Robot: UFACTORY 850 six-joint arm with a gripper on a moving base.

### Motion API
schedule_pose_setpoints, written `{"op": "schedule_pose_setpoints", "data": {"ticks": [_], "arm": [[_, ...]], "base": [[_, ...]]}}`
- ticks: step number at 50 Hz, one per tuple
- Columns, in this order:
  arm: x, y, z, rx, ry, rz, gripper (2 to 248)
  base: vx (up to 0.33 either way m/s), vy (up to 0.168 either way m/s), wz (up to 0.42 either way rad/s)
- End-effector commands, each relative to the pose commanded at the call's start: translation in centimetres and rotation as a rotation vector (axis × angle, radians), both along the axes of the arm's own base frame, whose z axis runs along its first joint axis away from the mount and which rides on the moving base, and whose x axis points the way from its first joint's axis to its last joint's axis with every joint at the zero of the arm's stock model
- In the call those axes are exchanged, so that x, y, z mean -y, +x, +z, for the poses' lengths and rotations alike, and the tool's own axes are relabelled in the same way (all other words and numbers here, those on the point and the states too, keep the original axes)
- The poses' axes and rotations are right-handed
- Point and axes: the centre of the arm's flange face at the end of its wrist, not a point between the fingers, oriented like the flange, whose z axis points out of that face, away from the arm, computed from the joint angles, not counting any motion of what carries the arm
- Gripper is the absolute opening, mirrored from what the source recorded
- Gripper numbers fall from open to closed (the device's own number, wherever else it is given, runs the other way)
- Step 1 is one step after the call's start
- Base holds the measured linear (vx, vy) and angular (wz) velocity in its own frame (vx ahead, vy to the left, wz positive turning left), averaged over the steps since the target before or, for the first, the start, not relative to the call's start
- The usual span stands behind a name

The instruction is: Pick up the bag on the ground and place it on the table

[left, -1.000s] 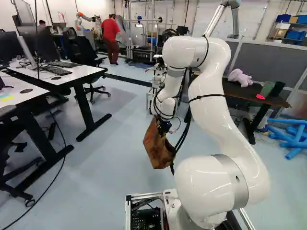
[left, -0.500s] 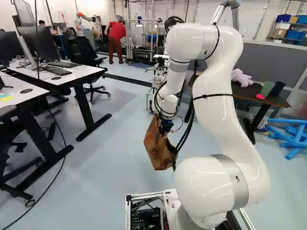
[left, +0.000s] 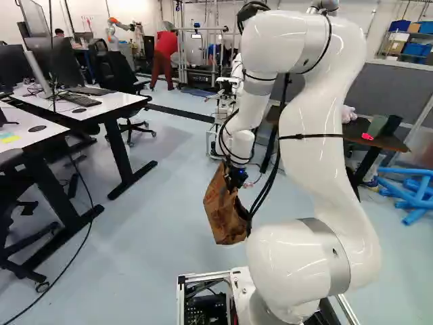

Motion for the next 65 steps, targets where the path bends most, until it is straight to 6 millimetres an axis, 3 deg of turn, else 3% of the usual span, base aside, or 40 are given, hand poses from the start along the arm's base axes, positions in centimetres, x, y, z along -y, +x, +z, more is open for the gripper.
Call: {"op": "schedule_pose_setpoints", "data": {"ticks": [65], "arm": [[-0.3, -4.8, 9.4, 0.067, 0.043, -0.066, 21]], "base": [[0.0, 0.0, 0.0]]}}
